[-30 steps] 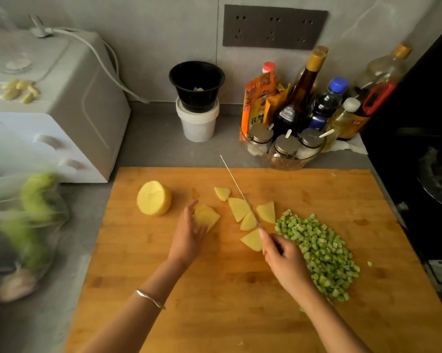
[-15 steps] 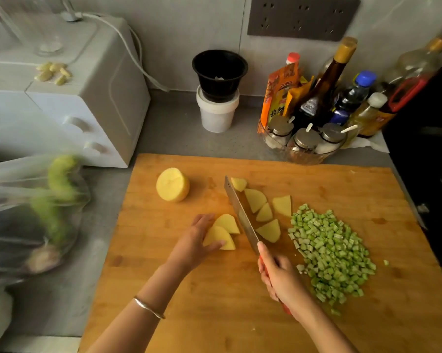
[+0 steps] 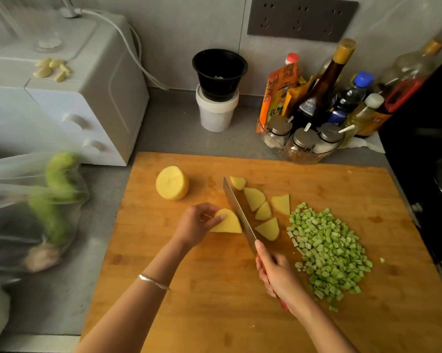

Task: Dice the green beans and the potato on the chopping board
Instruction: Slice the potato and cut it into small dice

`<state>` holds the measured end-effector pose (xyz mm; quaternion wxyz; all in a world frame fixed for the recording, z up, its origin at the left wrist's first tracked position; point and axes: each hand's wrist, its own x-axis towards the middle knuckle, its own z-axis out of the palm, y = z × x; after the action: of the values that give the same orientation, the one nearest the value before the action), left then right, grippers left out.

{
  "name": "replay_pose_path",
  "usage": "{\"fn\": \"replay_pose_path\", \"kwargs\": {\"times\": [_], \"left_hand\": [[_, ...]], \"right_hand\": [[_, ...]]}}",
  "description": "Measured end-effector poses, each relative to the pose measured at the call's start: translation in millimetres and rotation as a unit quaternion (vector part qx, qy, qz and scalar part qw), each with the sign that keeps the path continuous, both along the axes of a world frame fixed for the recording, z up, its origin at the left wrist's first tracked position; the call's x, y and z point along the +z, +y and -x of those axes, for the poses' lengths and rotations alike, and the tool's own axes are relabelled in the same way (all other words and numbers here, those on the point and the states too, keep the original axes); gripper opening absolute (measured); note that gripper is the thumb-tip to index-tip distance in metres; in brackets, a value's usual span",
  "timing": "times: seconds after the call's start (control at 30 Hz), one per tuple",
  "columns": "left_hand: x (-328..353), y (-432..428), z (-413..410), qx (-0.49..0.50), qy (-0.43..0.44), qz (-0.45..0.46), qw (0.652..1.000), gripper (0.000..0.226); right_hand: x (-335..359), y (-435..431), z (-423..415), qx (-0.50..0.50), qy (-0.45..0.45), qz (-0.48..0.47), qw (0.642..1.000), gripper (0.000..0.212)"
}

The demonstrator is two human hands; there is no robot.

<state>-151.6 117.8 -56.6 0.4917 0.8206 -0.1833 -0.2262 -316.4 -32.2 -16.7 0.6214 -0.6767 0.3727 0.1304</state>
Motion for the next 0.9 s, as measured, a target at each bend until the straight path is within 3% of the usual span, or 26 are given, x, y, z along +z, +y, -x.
{"fn": "replay_pose_path", "kwargs": {"times": [0.13, 0.27, 0.47, 0.6, 0.9], "left_hand": [[-1, -15, -10, -0.051, -0.071, -0.124, 0.988, 0.038], [-3, -13, -11, -0.167, -0.087, -0.200, 0.962, 0.081], [2, -14, -8, -0.164, -0.164, -0.250, 0.940, 0.061], [3, -15, -2, -0.147, -0.181, -0.276, 0.933, 0.063], [13, -29, -8, -0.177, -0.136, -0.308, 0.925, 0.067]], "right_hand": [[1, 2, -1, 0.004, 0.002, 0.000, 1.000, 0.052], [2, 2, -1, 0.002, 0.005, -0.002, 1.000, 0.052], [-2, 11, -5, 0.043, 0.019, 0.048, 0.998, 0.055], [-3, 11, -8, 0.050, 0.019, 0.057, 0.997, 0.057], [5, 0, -13, 0.015, 0.007, 0.001, 1.000, 0.052]]}}
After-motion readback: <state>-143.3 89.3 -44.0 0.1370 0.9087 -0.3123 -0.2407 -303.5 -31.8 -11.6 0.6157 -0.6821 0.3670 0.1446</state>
